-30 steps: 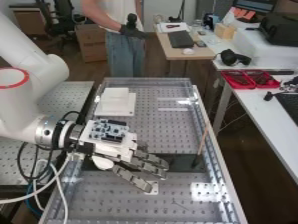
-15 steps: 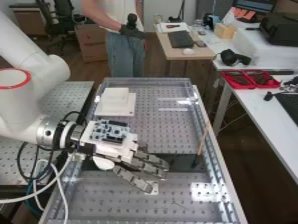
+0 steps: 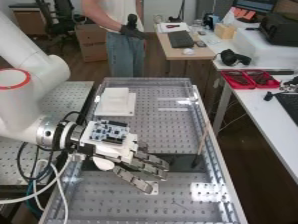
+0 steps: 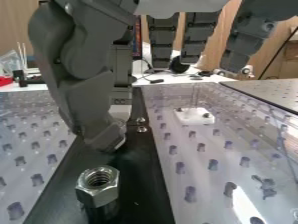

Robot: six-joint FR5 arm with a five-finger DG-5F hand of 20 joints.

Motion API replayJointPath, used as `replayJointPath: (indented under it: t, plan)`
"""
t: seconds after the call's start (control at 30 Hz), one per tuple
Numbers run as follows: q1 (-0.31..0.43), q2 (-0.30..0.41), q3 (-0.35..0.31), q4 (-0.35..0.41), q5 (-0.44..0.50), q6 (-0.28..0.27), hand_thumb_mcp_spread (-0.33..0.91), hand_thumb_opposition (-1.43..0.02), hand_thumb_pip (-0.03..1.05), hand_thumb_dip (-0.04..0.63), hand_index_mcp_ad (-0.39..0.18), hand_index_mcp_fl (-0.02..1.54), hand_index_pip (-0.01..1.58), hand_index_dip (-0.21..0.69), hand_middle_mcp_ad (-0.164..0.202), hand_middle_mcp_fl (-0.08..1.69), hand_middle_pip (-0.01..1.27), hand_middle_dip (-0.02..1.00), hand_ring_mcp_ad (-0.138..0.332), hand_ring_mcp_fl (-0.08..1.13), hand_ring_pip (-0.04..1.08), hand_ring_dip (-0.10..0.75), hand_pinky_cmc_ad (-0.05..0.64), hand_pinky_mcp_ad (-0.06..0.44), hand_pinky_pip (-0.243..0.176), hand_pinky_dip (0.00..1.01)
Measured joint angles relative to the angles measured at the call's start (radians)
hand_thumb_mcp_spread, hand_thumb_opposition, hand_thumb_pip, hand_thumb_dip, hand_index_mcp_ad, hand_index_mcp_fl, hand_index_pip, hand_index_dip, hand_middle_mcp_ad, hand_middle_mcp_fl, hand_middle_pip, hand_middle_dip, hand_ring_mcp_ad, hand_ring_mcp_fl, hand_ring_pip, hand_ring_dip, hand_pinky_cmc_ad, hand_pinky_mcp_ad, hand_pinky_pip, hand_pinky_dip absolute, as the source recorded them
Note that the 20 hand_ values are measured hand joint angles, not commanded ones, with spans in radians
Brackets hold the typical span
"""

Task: Grab the bearing and place it in the white container

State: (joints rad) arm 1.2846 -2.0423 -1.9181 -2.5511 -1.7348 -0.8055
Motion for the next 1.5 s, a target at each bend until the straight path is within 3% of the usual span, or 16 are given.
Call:
replayJointPath:
  t: [0.97,1.1,1.27,1.5]
  plan:
    - [-0.001,-0.011,0.008,-0.002,-0.004,0.004,0.51,-0.9,0.56,0.349,-0.171,0.2,1.33,0.234,0.063,0.02,0.14,0.21,0.099,0.0,0.1,0.096,0.372,0.278,-0.075,0.2]
    - [-0.001,-0.011,0.008,0.002,-0.004,0.007,0.54,-0.91,0.56,0.349,-0.168,0.21,1.39,0.218,0.063,0.02,0.14,0.21,0.101,0.0,0.1,0.096,0.372,0.278,-0.075,0.2]
    - [0.0,-0.013,0.009,0.005,-0.002,0.009,0.63,-0.96,0.56,0.354,-0.202,0.26,1.42,0.218,0.065,0.02,0.14,0.21,0.099,0.0,0.11,0.096,0.372,0.278,-0.073,0.19]
    - [0.002,-0.016,0.009,0.01,0.001,0.017,0.64,-0.96,0.58,0.354,-0.204,0.27,1.42,0.22,0.065,0.02,0.14,0.21,0.099,0.0,0.11,0.093,0.368,0.278,-0.059,0.2]
